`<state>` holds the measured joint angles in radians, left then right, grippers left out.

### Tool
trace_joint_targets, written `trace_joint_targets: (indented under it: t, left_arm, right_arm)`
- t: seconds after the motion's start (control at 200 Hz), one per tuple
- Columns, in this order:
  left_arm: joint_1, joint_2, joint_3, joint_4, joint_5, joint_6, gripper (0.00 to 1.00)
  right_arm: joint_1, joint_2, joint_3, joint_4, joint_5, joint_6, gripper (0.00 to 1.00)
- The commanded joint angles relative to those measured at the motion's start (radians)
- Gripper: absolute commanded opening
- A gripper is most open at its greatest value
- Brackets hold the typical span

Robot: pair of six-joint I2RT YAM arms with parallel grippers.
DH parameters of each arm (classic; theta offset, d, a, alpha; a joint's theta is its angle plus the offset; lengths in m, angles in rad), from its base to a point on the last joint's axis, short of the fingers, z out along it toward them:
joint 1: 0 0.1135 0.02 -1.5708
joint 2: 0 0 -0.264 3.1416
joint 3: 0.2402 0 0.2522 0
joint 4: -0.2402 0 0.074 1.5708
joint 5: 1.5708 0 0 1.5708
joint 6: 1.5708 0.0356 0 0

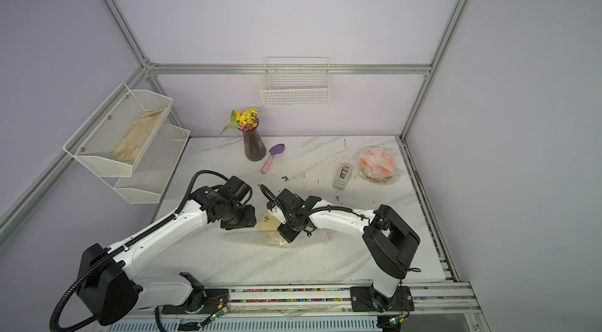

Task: Wrap dinner plates in bubble wrap
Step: Wrap the plate in the bubble wrap.

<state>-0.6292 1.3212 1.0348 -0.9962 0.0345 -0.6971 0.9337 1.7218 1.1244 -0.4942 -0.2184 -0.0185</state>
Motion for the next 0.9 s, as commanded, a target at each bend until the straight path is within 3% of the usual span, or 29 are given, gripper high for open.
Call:
trace_joint_targets:
  t: [0.0, 0.22, 0.445, 0.58, 0.66, 0.715, 0.79, 0.895]
  left_arm:
    - [-0.084, 0.036, 0.073, 0.074, 0.06, -0.036, 0.54]
    - [-0.185, 0.201, 0.12, 0.187, 0.102, -0.071, 0.46]
    - [-0.171, 0.372, 0.155, 0.194, 0.018, -0.059, 0.35]
    - [-0.134, 0.416, 0.133, 0.25, 0.039, -0.054, 0.31]
    - [-0.114, 0.421, 0.108, 0.306, 0.092, -0.055, 0.3]
    - [-0.106, 0.424, 0.086, 0.34, 0.128, -0.063, 0.29]
    - [-0.098, 0.432, 0.067, 0.362, 0.168, -0.067, 0.29]
    - [-0.088, 0.442, 0.04, 0.39, 0.226, -0.083, 0.29]
  right_arm:
    - [-0.039, 0.026, 0.02, -0.008, -0.06, 0.119, 0.0]
    - [-0.09, 0.08, 0.048, -0.006, -0.085, 0.213, 0.0]
    - [-0.132, 0.081, 0.04, 0.018, -0.124, 0.286, 0.0]
    - [-0.152, 0.066, 0.022, 0.048, -0.127, 0.334, 0.0]
    - [-0.168, 0.05, 0.004, 0.071, -0.124, 0.371, 0.23]
    - [-0.179, 0.028, -0.005, 0.072, -0.107, 0.404, 0.31]
    - [-0.202, -0.05, -0.037, 0.069, -0.041, 0.474, 0.38]
    - [-0.226, -0.19, -0.101, 0.062, 0.032, 0.605, 0.38]
